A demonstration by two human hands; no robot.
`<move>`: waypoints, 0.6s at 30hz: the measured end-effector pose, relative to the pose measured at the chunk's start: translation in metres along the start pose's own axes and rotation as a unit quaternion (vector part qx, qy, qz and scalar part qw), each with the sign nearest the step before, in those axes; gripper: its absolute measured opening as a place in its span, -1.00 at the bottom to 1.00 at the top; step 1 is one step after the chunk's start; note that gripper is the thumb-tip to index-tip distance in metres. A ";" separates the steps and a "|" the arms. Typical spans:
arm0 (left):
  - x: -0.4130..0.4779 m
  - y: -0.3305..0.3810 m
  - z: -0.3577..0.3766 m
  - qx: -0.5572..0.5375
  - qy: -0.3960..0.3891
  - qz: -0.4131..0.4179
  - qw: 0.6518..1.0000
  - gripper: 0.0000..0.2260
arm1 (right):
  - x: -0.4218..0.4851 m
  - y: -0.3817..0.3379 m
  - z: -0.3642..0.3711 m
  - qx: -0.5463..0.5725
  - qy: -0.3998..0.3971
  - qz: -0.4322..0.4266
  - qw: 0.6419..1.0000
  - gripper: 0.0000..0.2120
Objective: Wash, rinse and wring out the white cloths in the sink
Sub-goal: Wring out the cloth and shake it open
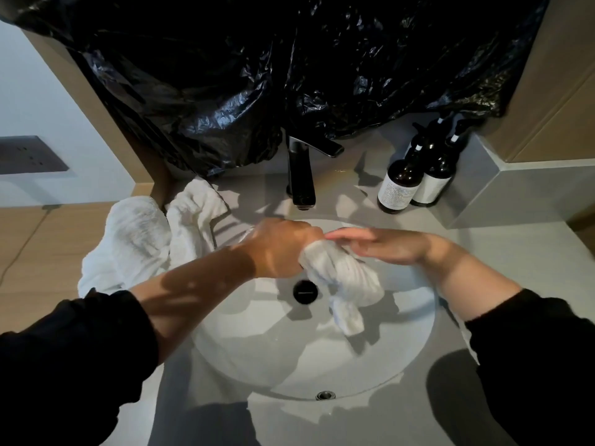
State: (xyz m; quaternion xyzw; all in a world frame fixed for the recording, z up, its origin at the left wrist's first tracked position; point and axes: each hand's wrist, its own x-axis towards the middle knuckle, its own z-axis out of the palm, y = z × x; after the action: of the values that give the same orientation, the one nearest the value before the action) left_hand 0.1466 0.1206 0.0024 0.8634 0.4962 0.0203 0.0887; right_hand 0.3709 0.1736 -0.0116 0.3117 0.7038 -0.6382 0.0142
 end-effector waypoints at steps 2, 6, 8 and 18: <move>0.001 0.000 -0.003 0.007 0.017 0.018 1.000 -0.78 | 0.012 0.010 0.016 0.151 -0.038 0.010 0.988 -0.13; 0.000 -0.002 -0.002 0.008 0.025 -0.027 0.999 -0.79 | 0.021 0.039 0.042 0.401 -0.040 0.100 0.909 0.05; -0.002 -0.006 0.002 0.008 0.040 -0.050 0.998 -0.81 | 0.015 0.047 0.052 0.476 -0.032 0.118 0.871 0.05; -0.005 -0.004 0.013 0.084 0.128 0.026 0.988 -0.53 | 0.022 0.055 0.069 0.481 -0.074 0.106 0.867 -0.32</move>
State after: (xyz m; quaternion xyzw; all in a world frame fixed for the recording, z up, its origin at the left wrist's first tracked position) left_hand 0.1420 0.1162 -0.0106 0.8707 0.4809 0.0911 -0.0488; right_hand 0.3518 0.1197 -0.0824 0.3044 0.2695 -0.9134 -0.0181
